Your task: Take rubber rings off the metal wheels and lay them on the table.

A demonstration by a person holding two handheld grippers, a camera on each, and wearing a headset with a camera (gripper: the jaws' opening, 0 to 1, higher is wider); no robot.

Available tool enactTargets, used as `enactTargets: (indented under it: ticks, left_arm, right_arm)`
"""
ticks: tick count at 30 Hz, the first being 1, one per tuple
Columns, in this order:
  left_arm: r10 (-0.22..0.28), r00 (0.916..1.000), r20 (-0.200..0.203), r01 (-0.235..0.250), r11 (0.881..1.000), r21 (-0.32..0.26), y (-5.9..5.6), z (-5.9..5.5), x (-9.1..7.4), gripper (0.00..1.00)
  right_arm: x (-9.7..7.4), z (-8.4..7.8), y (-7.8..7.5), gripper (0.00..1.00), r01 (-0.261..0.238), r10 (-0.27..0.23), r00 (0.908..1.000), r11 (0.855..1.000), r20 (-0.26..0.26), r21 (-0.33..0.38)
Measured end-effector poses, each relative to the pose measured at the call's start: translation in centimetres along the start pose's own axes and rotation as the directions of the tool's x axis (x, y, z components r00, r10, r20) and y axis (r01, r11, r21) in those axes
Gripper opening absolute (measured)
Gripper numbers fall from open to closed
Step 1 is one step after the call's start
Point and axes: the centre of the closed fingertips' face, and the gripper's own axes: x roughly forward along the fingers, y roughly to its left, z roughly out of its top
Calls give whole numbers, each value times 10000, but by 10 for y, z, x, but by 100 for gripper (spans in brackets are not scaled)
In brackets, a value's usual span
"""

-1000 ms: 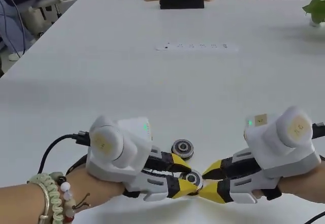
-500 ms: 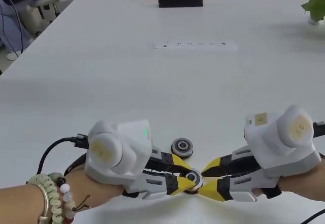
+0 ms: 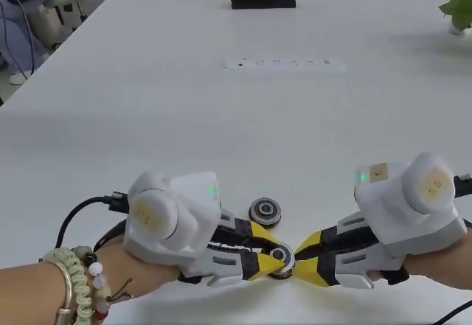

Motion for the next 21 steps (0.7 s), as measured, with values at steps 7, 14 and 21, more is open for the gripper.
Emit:
enactTargets:
  ticks: [7, 14, 21]
  left_arm:
    - [-10, 10000, 23, 10, 10000, 4, 0, 0, 0, 8]
    - [-4, 10000, 69, 4, 10000, -33, 0, 0, 0, 8]
    - [7, 10000, 95, -7, 10000, -37, 1, 0, 0, 8]
  right_arm:
    - [-1, 0, -3, 0, 133, -133, 9999, 9999, -3, 39]
    - [-2, 0, -6, 0, 133, -135, 9999, 9959, 24, 899]
    - [-5, 1, -8, 0, -6, -35, 9998, 9807, 206, 1953]
